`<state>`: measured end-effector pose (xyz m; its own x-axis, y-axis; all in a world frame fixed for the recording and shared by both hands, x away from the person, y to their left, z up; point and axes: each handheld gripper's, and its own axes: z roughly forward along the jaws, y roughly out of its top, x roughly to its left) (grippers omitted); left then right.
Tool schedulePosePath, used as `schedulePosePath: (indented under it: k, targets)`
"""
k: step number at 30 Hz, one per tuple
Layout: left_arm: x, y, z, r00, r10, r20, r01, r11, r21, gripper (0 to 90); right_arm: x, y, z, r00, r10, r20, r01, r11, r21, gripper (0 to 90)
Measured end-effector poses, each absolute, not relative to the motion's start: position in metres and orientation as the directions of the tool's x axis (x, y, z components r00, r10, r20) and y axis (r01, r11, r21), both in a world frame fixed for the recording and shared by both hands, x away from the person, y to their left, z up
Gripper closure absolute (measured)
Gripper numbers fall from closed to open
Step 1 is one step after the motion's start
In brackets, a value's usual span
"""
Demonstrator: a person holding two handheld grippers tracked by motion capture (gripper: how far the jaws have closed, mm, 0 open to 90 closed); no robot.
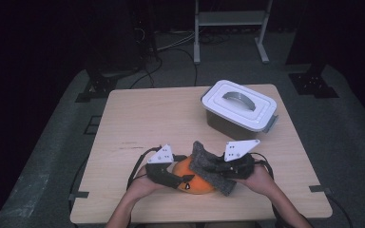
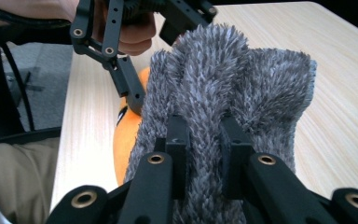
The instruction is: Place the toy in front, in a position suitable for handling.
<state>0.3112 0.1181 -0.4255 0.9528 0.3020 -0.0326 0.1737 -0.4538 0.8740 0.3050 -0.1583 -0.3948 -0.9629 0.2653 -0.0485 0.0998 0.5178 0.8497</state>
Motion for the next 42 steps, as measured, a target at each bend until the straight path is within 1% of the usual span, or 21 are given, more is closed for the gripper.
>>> schedulePosePath:
  k: [2,5,11,17,18,22,23,26,30,33,39,42]
  targets:
    - [0.310,0.119,-0.425,0.955,0.297,-0.020,0.161,-0.459,0.874,34.5,0.304,-0.164,-0.396,-0.962,0.272,-0.034,0.111,0.498,0.860,76.4]
    - [0.308,0.122,-0.427,0.957,0.290,-0.016,0.153,-0.456,0.877,36.0,0.304,-0.173,-0.398,-0.957,0.289,-0.014,0.133,0.481,0.867,76.4]
    - [0.306,0.131,-0.429,0.960,0.280,-0.015,0.149,-0.465,0.873,36.2,0.309,-0.198,-0.409,-0.943,0.329,0.053,0.205,0.448,0.871,76.3]
    - [0.301,0.145,-0.433,0.960,0.279,-0.021,0.154,-0.463,0.873,36.1,0.312,-0.212,-0.432,-0.925,0.365,0.106,0.284,0.478,0.831,76.2]
    - [0.301,0.146,-0.434,0.960,0.280,-0.026,0.157,-0.458,0.875,36.0,0.313,-0.213,-0.433,-0.923,0.366,0.119,0.293,0.467,0.834,76.2]
    - [0.302,0.146,-0.435,0.960,0.278,-0.029,0.157,-0.452,0.878,35.8,0.313,-0.215,-0.426,-0.922,0.366,0.123,0.282,0.422,0.862,76.2]
    - [0.302,0.144,-0.435,0.960,0.278,-0.031,0.158,-0.448,0.880,35.7,0.311,-0.213,-0.415,-0.928,0.349,0.130,0.262,0.363,0.894,76.2]
    - [0.302,0.143,-0.435,0.960,0.280,-0.031,0.158,-0.443,0.882,35.1,0.308,-0.206,-0.406,-0.942,0.312,0.127,0.231,0.324,0.917,76.2]
    - [0.301,0.144,-0.436,0.958,0.286,-0.033,0.163,-0.442,0.882,35.0,0.304,-0.193,-0.407,-0.954,0.278,0.107,0.208,0.361,0.909,76.1]
    - [0.302,0.145,-0.437,0.954,0.297,-0.046,0.178,-0.434,0.883,34.4,0.305,-0.193,-0.415,-0.951,0.285,0.119,0.226,0.383,0.896,75.9]
    - [0.304,0.147,-0.437,0.951,0.304,-0.061,0.193,-0.427,0.884,33.7,0.309,-0.206,-0.432,-0.932,0.335,0.142,0.286,0.436,0.853,75.9]
    - [0.304,0.147,-0.438,0.949,0.308,-0.066,0.198,-0.421,0.885,33.3,0.308,-0.210,-0.428,-0.929,0.341,0.141,0.283,0.413,0.865,75.9]
